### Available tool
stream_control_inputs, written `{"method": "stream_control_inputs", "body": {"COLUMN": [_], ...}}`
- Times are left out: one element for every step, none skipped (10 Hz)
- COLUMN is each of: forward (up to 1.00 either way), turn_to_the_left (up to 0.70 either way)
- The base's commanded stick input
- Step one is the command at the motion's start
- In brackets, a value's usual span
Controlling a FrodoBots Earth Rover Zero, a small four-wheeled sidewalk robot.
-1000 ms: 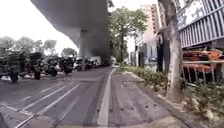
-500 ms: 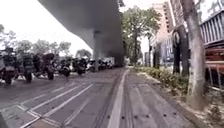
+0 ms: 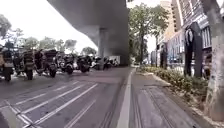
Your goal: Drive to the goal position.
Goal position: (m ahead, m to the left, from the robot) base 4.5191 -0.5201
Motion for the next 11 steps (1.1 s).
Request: {"method": "stream_control_inputs", "body": {"forward": [0.45, 0.45, 0.45, 0.45, 0.45, 0.45, 0.45, 0.0, 0.0, 0.4, 0.45], "turn_to_the_left": [0.0, 0.0, 0.0, 0.0, 0.0, 0.07, 0.24, 0.0, 0.0, 0.0, 0.0]}}
